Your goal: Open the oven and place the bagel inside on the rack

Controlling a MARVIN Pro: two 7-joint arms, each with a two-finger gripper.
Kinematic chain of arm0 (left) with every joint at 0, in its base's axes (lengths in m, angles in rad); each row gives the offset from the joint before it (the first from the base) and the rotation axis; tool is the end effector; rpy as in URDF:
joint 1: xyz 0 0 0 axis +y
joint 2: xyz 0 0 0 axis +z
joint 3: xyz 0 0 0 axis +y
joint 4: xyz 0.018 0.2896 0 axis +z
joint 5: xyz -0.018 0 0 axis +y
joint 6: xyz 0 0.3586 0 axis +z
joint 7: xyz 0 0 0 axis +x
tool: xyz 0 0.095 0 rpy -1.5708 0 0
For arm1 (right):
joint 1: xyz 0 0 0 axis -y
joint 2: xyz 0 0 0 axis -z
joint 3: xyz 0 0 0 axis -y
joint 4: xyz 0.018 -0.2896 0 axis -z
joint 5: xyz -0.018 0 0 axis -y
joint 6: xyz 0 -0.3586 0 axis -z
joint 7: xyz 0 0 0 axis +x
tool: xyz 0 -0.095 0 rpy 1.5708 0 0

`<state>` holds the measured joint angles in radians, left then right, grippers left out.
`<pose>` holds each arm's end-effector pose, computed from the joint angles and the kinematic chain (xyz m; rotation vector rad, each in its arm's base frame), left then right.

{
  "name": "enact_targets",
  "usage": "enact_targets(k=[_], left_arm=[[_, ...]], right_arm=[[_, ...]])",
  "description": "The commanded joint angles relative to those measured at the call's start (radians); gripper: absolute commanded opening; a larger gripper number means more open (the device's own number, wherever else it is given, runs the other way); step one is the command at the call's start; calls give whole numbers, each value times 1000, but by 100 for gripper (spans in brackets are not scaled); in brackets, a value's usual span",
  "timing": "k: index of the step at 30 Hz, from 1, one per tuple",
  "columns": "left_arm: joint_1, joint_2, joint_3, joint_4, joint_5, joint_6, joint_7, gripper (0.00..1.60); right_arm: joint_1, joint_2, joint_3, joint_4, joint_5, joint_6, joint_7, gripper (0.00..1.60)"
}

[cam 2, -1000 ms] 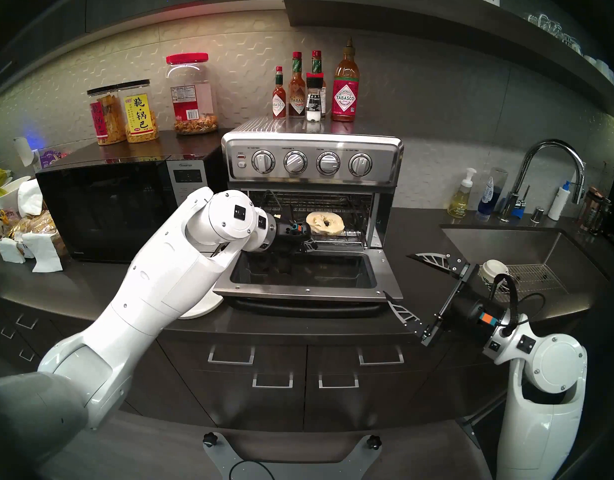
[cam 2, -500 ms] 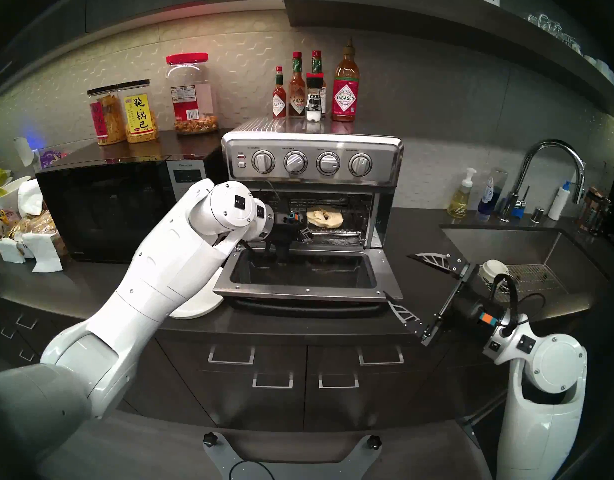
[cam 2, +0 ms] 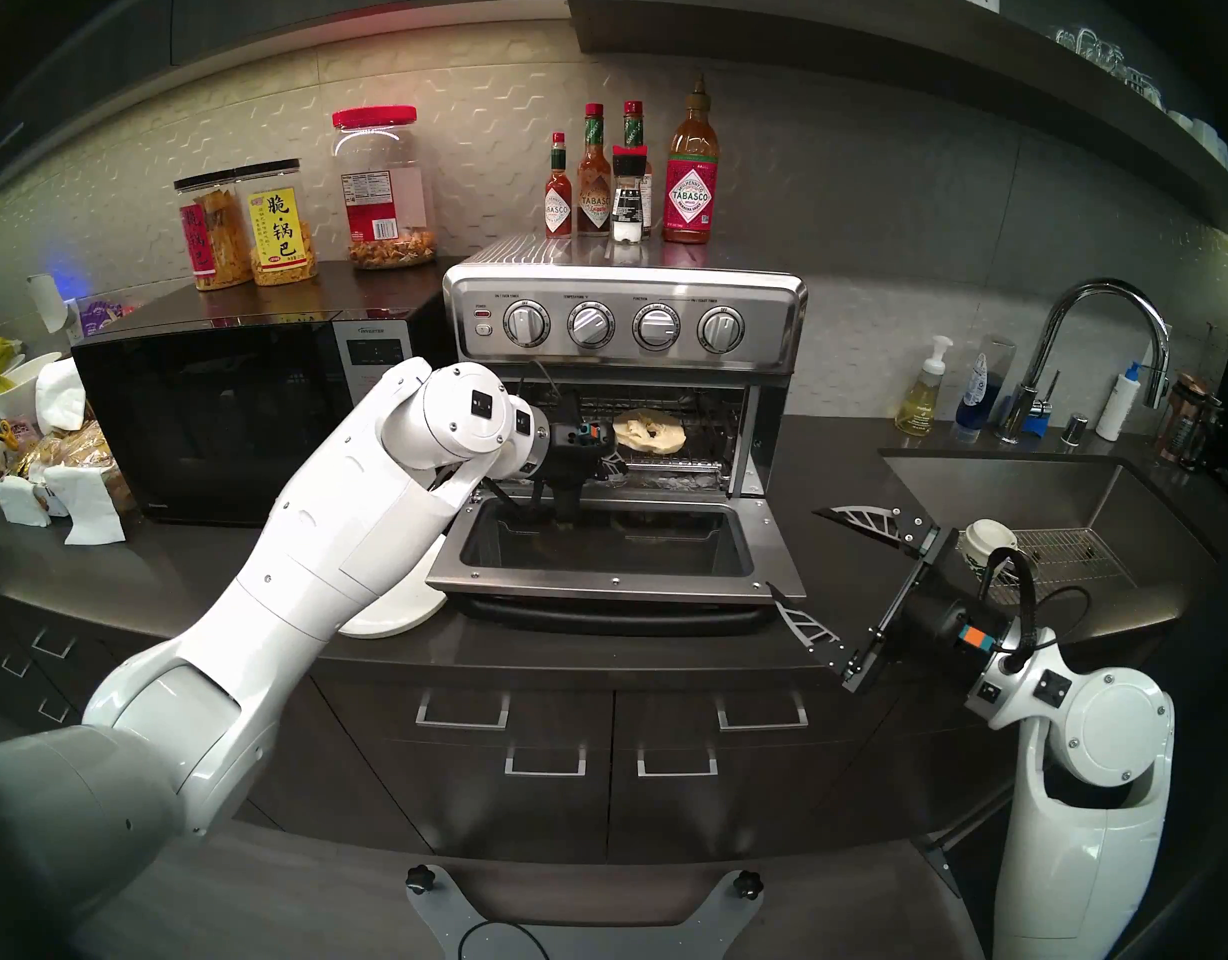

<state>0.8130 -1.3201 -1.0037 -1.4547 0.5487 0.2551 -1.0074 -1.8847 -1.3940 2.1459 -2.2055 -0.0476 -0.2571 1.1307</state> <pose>0.5480 -0.1654 -0.1184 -1.6676 2.1301 -1.4464 0.3073 -0.1247 -0.1439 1.6422 1.5181 2.1218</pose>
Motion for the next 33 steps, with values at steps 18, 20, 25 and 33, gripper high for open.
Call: enact_targets(k=[18, 20, 25, 33], left_arm=[[-17, 9, -22, -19, 2, -4, 12, 0], [0, 18, -17, -59, 4, 9, 1, 0], [30, 37, -17, -124, -2, 26, -21, 0], [84, 74, -40, -245, -11, 52, -38, 0]], right_arm=[[5, 2, -1, -14, 10, 2, 2, 160], [5, 2, -1, -14, 10, 2, 2, 160], [5, 2, -1, -14, 9, 2, 2, 160], [5, 2, -1, -14, 9, 1, 2, 160]])
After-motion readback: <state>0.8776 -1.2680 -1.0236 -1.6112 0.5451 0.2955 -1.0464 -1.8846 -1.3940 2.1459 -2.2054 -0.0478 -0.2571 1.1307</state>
